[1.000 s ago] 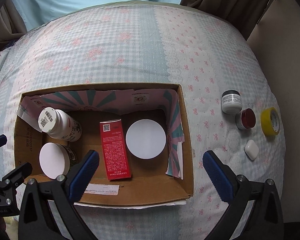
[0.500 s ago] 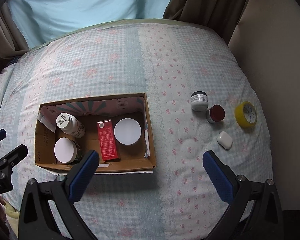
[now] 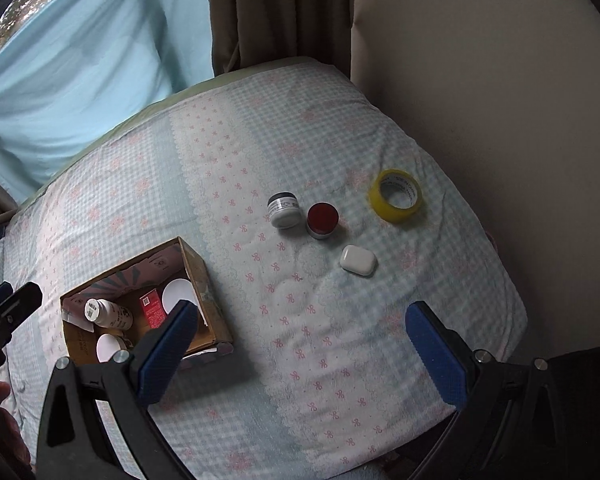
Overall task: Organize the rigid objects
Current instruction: 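Grasp the black-lidded jar with the left gripper while the right grasps the red-lidded jar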
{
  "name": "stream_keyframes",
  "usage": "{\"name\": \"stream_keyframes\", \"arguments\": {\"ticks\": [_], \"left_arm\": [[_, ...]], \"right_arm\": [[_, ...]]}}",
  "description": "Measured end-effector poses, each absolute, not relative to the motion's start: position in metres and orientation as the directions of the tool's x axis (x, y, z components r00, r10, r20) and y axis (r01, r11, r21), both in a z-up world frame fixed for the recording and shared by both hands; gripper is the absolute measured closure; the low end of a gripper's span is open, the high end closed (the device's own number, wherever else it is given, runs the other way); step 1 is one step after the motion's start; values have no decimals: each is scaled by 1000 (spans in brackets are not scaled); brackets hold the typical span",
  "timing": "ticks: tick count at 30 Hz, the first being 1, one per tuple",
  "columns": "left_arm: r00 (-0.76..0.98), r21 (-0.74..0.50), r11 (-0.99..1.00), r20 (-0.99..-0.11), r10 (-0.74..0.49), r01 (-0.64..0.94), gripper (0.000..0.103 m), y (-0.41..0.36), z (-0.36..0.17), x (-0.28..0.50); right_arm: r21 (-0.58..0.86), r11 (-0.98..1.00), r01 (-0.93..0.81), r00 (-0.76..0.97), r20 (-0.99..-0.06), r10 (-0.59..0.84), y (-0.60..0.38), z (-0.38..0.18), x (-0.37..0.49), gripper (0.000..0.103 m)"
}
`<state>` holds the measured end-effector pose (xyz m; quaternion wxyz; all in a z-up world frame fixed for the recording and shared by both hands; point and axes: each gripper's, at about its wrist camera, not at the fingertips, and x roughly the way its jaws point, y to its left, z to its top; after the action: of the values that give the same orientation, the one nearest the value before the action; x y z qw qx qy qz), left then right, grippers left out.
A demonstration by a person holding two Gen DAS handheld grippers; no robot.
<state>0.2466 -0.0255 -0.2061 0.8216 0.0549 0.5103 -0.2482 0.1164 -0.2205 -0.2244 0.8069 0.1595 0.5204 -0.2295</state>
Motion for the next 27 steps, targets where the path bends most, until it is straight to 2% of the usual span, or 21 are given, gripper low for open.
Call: {"name": "stream_keyframes", "arguments": {"ticks": [5, 10, 16, 27], "left_arm": [[330, -127, 841, -881, -339, 526, 0, -95, -207, 265], [287, -90, 818, -910, -299, 568, 0, -158, -232, 290], [127, -141, 818, -960, -252, 557, 0, -218, -297, 323], [-8, -135, 846, -988, -152, 516, 0, -279, -410, 366]], "right_arm": [[35, 778, 628, 350, -905, -241, -257, -231, 101, 0], [69, 707, 704, 332, -912, -242, -292, -252, 101, 0], [119, 632, 766, 310, -929, -201, -325, -293, 110, 0], [107, 577, 809, 233, -961, -148, -347, -385, 136, 1]]}}
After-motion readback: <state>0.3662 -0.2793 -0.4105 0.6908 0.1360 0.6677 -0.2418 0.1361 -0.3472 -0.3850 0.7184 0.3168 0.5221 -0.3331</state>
